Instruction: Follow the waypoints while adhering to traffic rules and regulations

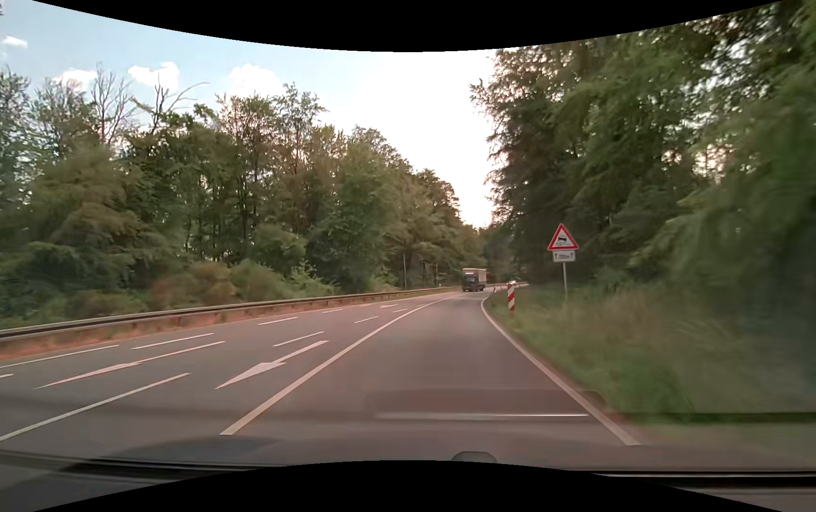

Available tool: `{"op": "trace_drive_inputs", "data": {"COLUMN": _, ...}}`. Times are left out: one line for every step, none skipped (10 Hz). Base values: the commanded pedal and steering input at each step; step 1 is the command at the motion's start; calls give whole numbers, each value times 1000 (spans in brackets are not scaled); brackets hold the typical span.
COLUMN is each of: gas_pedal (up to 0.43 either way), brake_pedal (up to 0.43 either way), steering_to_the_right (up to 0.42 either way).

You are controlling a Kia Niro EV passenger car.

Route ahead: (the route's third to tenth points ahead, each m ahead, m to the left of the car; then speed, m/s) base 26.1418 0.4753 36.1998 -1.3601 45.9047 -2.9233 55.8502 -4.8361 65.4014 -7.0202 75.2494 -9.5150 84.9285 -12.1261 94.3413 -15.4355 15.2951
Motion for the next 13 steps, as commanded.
{"op": "trace_drive_inputs", "data": {"gas_pedal": 268, "brake_pedal": 0, "steering_to_the_right": 14}}
{"op": "trace_drive_inputs", "data": {"gas_pedal": 268, "brake_pedal": 0, "steering_to_the_right": 14}}
{"op": "trace_drive_inputs", "data": {"gas_pedal": 268, "brake_pedal": 0, "steering_to_the_right": 14}}
{"op": "trace_drive_inputs", "data": {"gas_pedal": 260, "brake_pedal": 0, "steering_to_the_right": 14}}
{"op": "trace_drive_inputs", "data": {"gas_pedal": 260, "brake_pedal": 0, "steering_to_the_right": 14}}
{"op": "trace_drive_inputs", "data": {"gas_pedal": 260, "brake_pedal": 0, "steering_to_the_right": 14}}
{"op": "trace_drive_inputs", "data": {"gas_pedal": 260, "brake_pedal": 0, "steering_to_the_right": 14}}
{"op": "trace_drive_inputs", "data": {"gas_pedal": 260, "brake_pedal": 0, "steering_to_the_right": 14}}
{"op": "trace_drive_inputs", "data": {"gas_pedal": 260, "brake_pedal": 0, "steering_to_the_right": 14}}
{"op": "trace_drive_inputs", "data": {"gas_pedal": 260, "brake_pedal": 0, "steering_to_the_right": 14}}
{"op": "trace_drive_inputs", "data": {"gas_pedal": 260, "brake_pedal": 0, "steering_to_the_right": 14}}
{"op": "trace_drive_inputs", "data": {"gas_pedal": 260, "brake_pedal": 0, "steering_to_the_right": 14}}
{"op": "trace_drive_inputs", "data": {"gas_pedal": 260, "brake_pedal": 0, "steering_to_the_right": 14}}
